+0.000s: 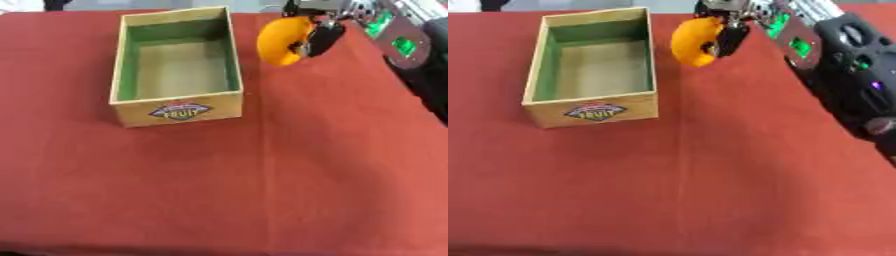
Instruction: Pick up objects on the table and place them in the box.
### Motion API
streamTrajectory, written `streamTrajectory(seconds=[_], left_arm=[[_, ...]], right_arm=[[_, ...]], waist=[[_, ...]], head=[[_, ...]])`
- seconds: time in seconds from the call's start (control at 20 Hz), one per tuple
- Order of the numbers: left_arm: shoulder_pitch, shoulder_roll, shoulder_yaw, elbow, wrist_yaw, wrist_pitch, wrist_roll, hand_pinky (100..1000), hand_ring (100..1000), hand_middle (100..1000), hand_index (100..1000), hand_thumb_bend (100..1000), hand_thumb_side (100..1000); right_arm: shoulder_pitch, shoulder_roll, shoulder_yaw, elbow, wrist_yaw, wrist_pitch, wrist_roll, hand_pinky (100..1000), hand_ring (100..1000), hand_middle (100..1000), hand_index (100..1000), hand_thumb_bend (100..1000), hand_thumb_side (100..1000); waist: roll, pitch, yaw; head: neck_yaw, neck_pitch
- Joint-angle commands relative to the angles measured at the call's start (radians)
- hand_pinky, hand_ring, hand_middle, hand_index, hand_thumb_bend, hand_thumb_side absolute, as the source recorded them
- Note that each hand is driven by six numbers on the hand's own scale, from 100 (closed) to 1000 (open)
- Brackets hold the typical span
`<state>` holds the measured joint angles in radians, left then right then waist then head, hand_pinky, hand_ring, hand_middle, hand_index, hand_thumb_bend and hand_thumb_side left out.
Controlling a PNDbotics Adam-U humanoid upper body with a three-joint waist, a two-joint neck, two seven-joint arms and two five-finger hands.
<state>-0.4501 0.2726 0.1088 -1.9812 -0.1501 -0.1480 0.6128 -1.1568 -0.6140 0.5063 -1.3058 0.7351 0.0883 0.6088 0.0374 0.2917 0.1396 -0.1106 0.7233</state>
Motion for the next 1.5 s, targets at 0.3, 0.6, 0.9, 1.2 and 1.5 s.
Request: streamTrajectory(seconds=[0.3,0.6,0.9,1.2,1.5], left_arm=[[-0.018,0.015,-0.006,-0.019,0.003,-0.001,-0.012,557,564,627,762,102,857],[-0.028,0.008,-0.011,-0.019,0.006,-0.005,-0.017,558,564,627,762,101,855],[-0.035,0.001,-0.013,-0.019,0.011,-0.008,-0.019,558,564,627,761,103,857],[-0.04,-0.004,-0.014,-0.019,0.013,-0.01,-0.021,557,564,627,761,104,857],[-0.041,-0.005,-0.015,-0.019,0.015,-0.01,-0.022,557,563,627,761,103,856]], right_arm=[[-0.14,0.146,-0.045,0.028,0.107,0.023,-0.07,700,687,454,621,100,178],[-0.177,0.269,-0.076,0.099,0.156,0.036,-0.113,705,679,453,623,100,207],[-0.156,0.363,-0.092,0.185,0.196,0.047,-0.138,713,690,463,631,100,218],[-0.127,0.432,-0.115,0.341,0.267,0.05,-0.196,713,692,468,632,100,223],[-0.123,0.465,-0.111,0.399,0.302,0.007,-0.218,715,704,488,643,100,224]], waist=[[0.002,-0.03,0.017],[0.001,-0.026,0.035],[0.002,-0.02,0.052],[0.003,-0.012,0.061],[0.002,-0.008,0.063]], head=[[-0.02,-0.001],[-0.037,-0.005],[-0.05,-0.014],[-0.058,-0.025],[-0.062,-0.023]])
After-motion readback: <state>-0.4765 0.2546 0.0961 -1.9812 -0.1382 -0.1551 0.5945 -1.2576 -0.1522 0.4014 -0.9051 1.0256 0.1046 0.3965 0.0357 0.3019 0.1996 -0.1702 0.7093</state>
